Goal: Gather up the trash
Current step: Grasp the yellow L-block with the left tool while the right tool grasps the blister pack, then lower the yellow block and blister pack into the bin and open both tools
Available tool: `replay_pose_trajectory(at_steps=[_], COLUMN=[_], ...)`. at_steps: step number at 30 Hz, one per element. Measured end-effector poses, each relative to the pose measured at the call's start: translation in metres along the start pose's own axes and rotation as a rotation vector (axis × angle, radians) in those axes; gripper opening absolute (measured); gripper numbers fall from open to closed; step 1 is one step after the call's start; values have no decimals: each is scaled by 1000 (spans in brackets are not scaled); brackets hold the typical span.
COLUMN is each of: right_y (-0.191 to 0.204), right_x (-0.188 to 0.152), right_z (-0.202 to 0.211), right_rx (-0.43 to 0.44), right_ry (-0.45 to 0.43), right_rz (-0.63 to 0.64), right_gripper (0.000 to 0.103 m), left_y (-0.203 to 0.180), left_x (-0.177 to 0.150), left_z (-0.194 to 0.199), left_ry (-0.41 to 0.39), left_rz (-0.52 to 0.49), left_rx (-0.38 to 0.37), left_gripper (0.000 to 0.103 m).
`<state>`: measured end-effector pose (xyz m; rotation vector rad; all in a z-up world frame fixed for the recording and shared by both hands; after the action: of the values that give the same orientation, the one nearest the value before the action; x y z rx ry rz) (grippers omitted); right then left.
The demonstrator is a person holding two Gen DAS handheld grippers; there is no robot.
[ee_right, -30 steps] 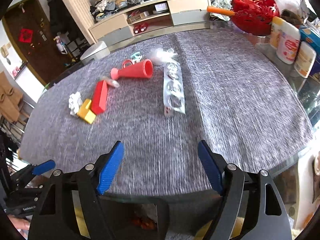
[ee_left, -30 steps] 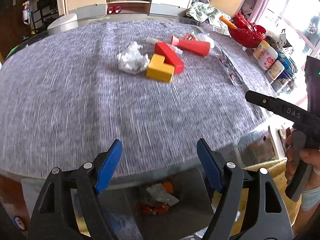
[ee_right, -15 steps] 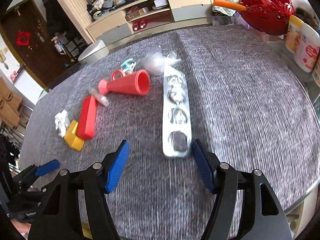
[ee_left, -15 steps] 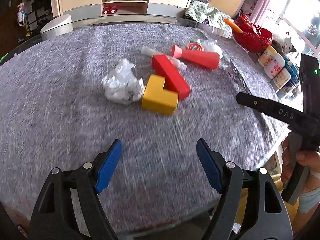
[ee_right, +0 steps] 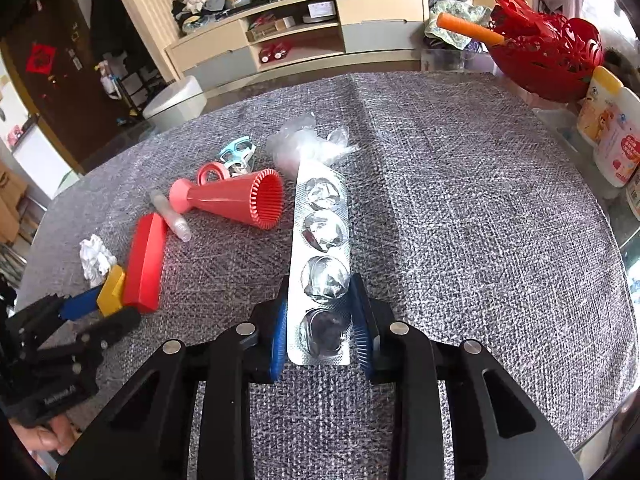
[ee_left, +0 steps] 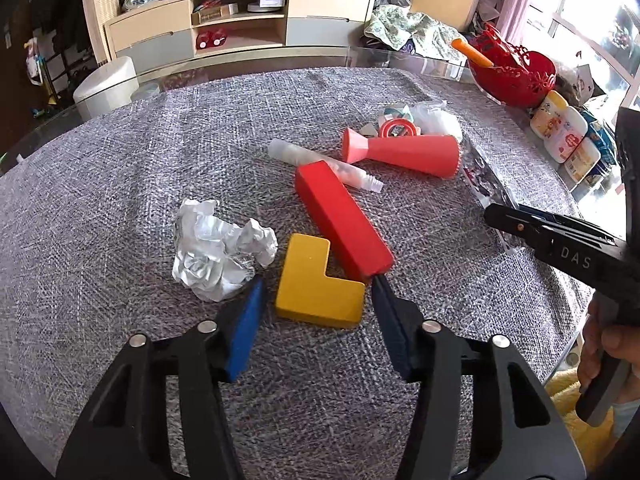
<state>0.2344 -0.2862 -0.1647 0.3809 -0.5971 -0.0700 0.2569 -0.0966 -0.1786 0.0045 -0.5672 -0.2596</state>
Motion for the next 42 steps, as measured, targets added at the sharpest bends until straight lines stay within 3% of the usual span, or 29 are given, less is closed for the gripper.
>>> replay_pose_trajectory(at_steps=[3,13,21,34,42], right_y=[1,21,50,96,111], right_x=[-5,-24,-42,-101,-157], right_z=[4,32,66,119,117], right_rx=[10,43,81,125,152], right_ry=[1,-10,-33,-22,68], right_rz=[0,33,74,149,174], right_gripper=[29,29,29,29,29], left_y=[3,9,22,18,16], left_x=[-3,-31,-59,-124,-180], left_z=[3,26,79,157,164], left_ry=[-1,21,-19,-64,-16], left_rz=[0,9,55,71,71], left_rx=[16,7,-11,-12,-24], left_gripper=[41,40,40,40,40])
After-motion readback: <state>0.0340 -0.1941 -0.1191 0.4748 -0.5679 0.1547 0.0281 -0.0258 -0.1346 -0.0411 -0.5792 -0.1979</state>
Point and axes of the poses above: each gripper's, at about its wrist camera, not at the fingertips, and z roughly against the way its jaws point, y to its left, x to its top, the point moved 2 cm from there along -z, roughly the way its jaws point, and after that the axes turned 13 degrees about x, right-handed, at the moved point
